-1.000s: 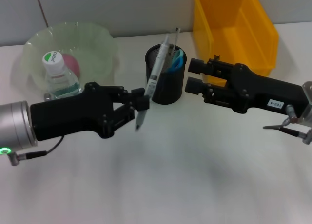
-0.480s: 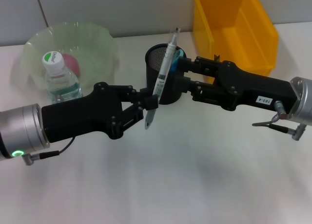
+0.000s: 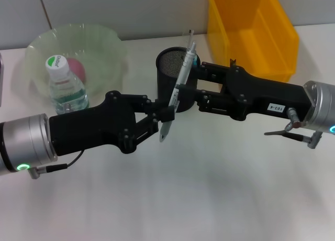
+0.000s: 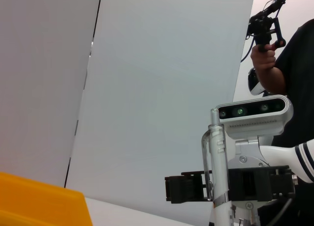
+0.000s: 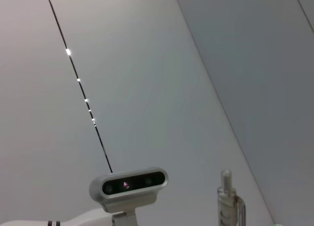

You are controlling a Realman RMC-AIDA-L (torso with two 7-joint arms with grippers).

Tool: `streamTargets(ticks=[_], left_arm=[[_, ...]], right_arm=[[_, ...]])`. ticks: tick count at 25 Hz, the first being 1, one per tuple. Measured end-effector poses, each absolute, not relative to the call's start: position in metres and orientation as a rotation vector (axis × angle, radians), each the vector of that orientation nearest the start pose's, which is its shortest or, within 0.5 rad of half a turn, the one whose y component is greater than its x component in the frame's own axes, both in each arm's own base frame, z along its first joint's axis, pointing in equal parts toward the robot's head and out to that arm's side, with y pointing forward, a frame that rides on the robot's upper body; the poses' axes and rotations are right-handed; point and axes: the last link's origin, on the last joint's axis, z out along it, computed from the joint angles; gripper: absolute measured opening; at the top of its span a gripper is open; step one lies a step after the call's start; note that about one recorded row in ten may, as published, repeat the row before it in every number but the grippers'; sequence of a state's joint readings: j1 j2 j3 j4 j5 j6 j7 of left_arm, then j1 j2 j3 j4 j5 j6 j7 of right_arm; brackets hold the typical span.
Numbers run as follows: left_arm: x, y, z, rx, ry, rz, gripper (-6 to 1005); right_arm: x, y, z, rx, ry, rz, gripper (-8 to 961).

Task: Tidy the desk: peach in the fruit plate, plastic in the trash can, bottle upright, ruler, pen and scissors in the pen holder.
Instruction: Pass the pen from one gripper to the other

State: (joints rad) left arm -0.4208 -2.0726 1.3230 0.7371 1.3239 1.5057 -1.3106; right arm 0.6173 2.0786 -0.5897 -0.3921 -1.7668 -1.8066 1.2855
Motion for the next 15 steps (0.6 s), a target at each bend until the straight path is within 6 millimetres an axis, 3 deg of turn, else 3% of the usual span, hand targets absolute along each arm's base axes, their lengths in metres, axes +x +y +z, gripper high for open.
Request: streamTargets(ticks=[8, 15], left_arm=[[-0.1931, 0.3097, -0.035, -2.787, -0.39, -1.129, 152], [-0.1927, 0.3097, -0.0352, -2.788, -0.381, -1.129, 154]], right_arm=[[0.2094, 0.3183, -0.0046, -2.665, 0.568, 1.386, 661], [0.2092, 0.3185, -0.0043, -2.662, 0.566, 1.388, 549]])
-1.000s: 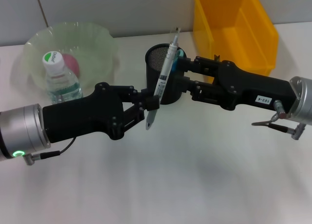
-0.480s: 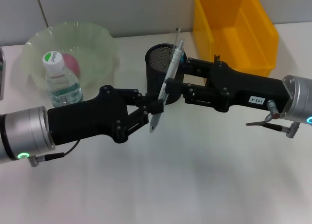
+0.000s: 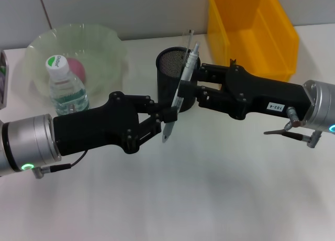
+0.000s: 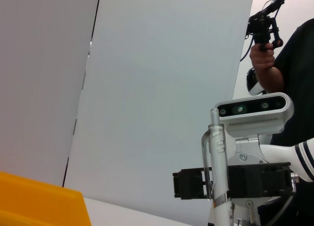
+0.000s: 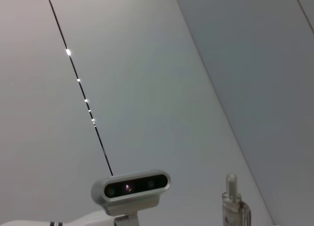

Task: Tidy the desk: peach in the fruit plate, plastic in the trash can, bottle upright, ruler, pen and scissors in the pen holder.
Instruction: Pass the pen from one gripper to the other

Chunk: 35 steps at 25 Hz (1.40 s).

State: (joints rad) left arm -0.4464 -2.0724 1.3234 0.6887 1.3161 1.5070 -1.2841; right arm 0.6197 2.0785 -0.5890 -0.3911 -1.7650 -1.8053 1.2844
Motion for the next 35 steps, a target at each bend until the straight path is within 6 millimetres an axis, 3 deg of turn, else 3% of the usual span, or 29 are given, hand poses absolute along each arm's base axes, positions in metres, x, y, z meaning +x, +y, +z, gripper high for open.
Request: streamTargets(ticks=[12, 28, 35], left_arm=[[-0.1927, 0.3088, -0.0351, -2.796, -0.376, -1.129, 158], [-0.1939, 0.3088, -0.0382, -2.799, -0.385, -1.129, 163], [-0.1942, 0.309, -0.038, -2.798, -0.386, -1.128, 165]], right_arm=[[0.2083, 0.3193, -0.0042, -2.662, 0.562, 1.389, 333], [0.2077, 0.3188, -0.0056, -2.662, 0.566, 1.393, 220], [0.2077, 0.3188, -0.0056, -2.662, 0.566, 1.393, 224]])
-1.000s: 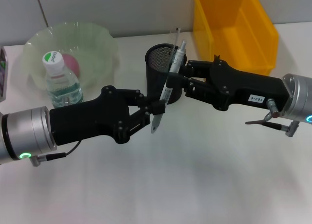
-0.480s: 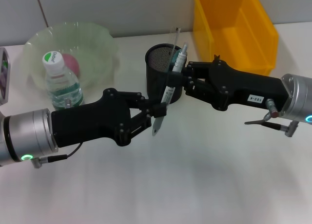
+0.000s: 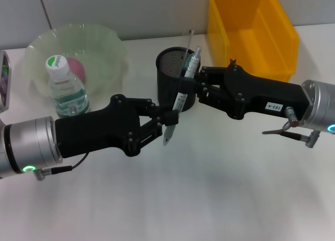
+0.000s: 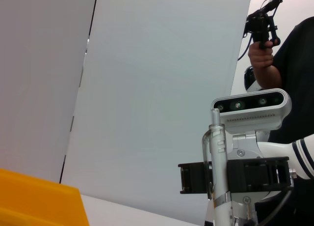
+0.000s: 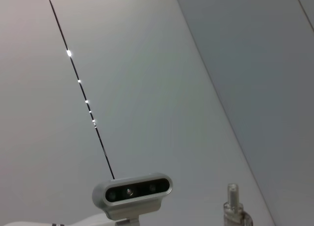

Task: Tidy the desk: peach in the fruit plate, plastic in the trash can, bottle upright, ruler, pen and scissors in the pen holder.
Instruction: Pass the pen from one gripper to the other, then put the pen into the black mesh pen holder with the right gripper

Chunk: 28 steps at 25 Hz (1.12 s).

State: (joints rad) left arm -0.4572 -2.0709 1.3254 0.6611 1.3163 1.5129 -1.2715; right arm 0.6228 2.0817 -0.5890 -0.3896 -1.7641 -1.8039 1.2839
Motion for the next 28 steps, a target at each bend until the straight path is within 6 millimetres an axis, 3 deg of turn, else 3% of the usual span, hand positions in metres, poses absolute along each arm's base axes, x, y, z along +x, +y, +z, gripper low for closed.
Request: streamTargets(ticks=[21, 28], left_arm=[[-0.1952, 0.3071, -0.0389, -2.806, -0.395, -1.133, 171], [-0.1962, 0.3071, -0.0387, -2.806, -0.403, -1.134, 383]], right_arm=[[0.2079, 0.3182, -0.0048, -2.659, 0.563, 1.4, 172], [0.2073, 0.3181, -0.005, -2.662, 0.56, 1.401, 173]])
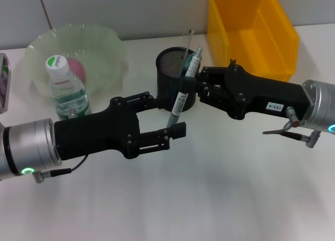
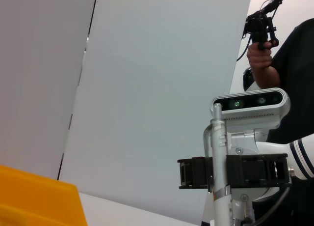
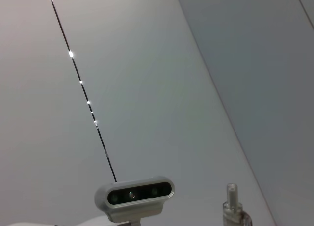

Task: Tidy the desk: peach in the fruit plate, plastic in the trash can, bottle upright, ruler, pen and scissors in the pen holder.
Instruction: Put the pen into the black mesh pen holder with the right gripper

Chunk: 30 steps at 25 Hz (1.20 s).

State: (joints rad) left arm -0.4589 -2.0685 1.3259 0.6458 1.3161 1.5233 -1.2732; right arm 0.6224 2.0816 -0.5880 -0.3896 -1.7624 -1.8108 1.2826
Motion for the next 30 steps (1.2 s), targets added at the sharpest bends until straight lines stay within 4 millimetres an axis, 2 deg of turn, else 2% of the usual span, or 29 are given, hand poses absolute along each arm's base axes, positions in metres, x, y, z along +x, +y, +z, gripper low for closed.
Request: streamTargets(ticks=[3, 8, 9, 13, 17, 21, 30], left_arm=[[-0.197, 0.307, -0.038, -2.803, -0.408, -1.134, 594], [-0.206, 0.305, -0.033, -2.788, -0.445, -1.126, 787], [-0.215, 0.302, -0.029, -2.775, -0.475, -1.103, 826], [-0.236, 0.296, -0.023, -2.768, -0.528, -1.028, 852], [-0.241, 0.293, -0.025, -2.78, -0.541, -0.998, 852], [-0.249, 0.287, -0.034, -2.818, -0.557, -0.914, 852], [-0.258, 0.281, -0.042, -2.827, -0.585, -0.86, 852]], right_arm=[[0.208, 0.318, -0.005, -2.66, 0.561, 1.401, 173], [0.214, 0.321, 0.006, -2.597, 0.54, 1.394, 174], [0.216, 0.323, 0.01, -2.578, 0.527, 1.381, 174], [0.22, 0.335, 0.023, -2.522, 0.482, 1.294, 175], [0.217, 0.351, 0.035, -2.494, 0.436, 1.21, 176], [0.205, 0.367, 0.048, -2.485, 0.389, 1.153, 177], [0.188, 0.386, 0.063, -2.482, 0.379, 1.087, 179]])
